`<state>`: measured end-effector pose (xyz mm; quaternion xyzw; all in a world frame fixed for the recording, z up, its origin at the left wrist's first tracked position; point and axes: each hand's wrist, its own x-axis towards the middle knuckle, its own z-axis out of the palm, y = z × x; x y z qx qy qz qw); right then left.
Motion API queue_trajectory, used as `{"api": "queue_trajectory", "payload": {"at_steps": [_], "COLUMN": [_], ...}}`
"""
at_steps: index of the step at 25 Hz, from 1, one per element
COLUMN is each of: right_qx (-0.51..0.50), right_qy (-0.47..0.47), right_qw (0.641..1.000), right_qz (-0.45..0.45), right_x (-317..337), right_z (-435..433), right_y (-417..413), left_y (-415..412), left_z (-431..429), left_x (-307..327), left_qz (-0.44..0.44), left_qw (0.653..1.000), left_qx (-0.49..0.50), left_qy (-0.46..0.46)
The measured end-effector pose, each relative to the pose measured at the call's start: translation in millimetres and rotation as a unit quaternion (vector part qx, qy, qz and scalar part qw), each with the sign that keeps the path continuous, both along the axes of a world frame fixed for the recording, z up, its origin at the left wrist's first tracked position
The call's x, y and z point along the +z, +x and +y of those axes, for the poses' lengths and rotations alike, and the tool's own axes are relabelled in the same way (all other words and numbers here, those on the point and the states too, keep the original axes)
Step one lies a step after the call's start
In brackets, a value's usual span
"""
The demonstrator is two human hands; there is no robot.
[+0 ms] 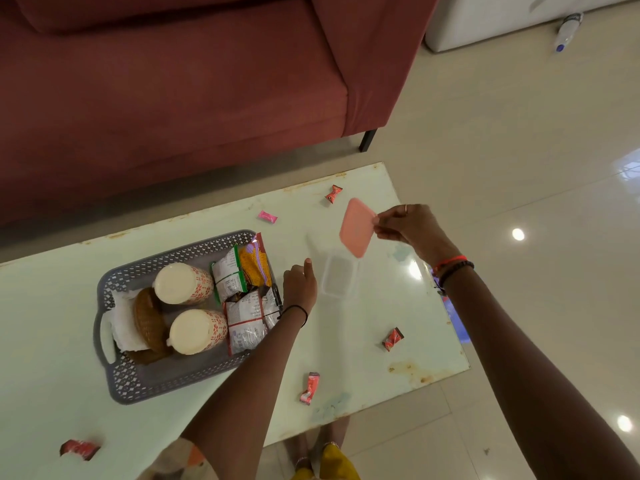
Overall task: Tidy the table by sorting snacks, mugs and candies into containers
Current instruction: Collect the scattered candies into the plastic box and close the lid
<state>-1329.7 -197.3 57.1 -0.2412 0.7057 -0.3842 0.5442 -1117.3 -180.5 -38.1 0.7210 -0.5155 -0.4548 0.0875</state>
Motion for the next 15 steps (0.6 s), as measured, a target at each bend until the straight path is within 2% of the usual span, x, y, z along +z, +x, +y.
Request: {"api": "queue_trajectory", "payload": {"at_steps": [2,3,5,8,9,11,15], "right_qx": [0.044,0.081,0.172,0.299,0.325,0.360,0.403], "right_qy": [-0.031,-0.043,-0.061,-0.066,-0.070,-0.067,-0.031], "right_qw": [0.986,0.967,0.910,0.811,0.785,0.759,0.751], "right_qz": [0.155,0.239,0.373,0.498,0.523,0.539,0.522], "right_x": [-8.2,-15.5,-37.4,-71.1,-79.4,-90.4,-101.4], "right_z": [-11.4,-14.6,-14.9,-9.5,-8.1,-8.4,-17.4], "right_y": [5.5,10.7,21.4,28.8,28.7,28.6,30.8], "left_y": [-2.3,-3.0,-3.9,-5.8,-6.5,-6.9,-7.5], "left_z": [-4.6,-6.5,-9.0,-10.7,-10.7,-10.8,-10.7], "left_x": [-4.1,-6.6,-12.0,-20.8,-22.9,-26.3,-32.2], "left_qz": [0.009,0.015,0.023,0.023,0.024,0.024,0.018], "left_qw": [1.000,1.000,0.999,1.000,1.000,1.000,1.000], "left_qx": [0.013,0.019,0.024,0.012,0.011,0.009,0.005], "left_qy": [-0.006,-0.007,-0.003,0.000,0.001,0.000,-0.004]}}
